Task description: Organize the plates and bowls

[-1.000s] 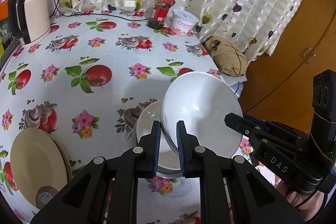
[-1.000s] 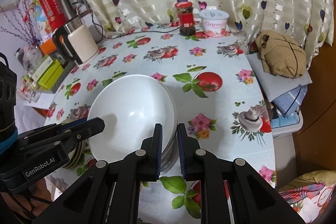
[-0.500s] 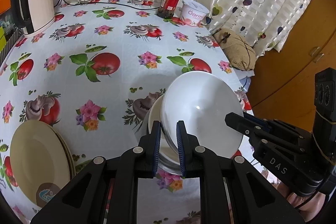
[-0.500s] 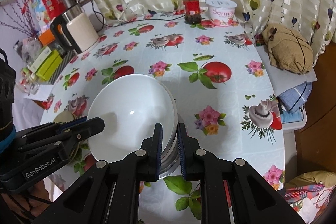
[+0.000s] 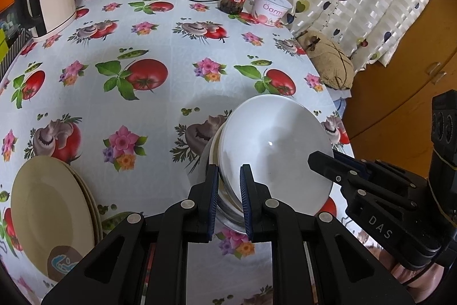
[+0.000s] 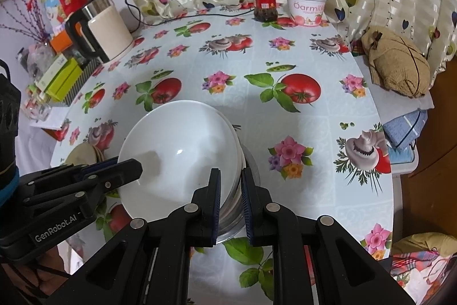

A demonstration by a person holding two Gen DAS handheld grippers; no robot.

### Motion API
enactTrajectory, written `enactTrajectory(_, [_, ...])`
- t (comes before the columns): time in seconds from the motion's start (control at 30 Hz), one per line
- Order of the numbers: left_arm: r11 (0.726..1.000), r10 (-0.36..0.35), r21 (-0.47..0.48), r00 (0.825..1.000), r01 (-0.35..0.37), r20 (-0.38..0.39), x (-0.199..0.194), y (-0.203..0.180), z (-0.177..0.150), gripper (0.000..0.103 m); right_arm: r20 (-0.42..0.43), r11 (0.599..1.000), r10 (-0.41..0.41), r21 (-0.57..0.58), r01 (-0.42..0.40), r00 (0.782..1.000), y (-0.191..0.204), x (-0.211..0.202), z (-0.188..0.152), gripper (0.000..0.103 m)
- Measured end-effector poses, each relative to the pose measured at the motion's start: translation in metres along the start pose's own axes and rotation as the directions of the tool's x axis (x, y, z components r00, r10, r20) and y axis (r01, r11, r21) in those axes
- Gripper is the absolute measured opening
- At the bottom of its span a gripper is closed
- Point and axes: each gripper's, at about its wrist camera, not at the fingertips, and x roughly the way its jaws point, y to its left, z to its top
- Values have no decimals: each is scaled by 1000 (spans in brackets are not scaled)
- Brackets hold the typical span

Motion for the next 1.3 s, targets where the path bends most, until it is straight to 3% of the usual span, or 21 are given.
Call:
enactTrajectory(0.7, [1000, -24, -10, 999, 24, 22, 2, 6, -2, 16, -11, 1000, -8, -2, 8, 1000, 1, 7, -1, 20])
enactTrajectory(0.83, [999, -37, -9, 998, 38, 52, -3, 7, -2, 16, 8, 1000, -5, -5, 5, 1000, 1, 3, 0, 26])
enactTrajectory(1.3, [997, -74, -13, 989, 76, 130, -21, 11, -1, 16, 47, 1000, 2, 19, -3, 999, -10, -14, -5, 31])
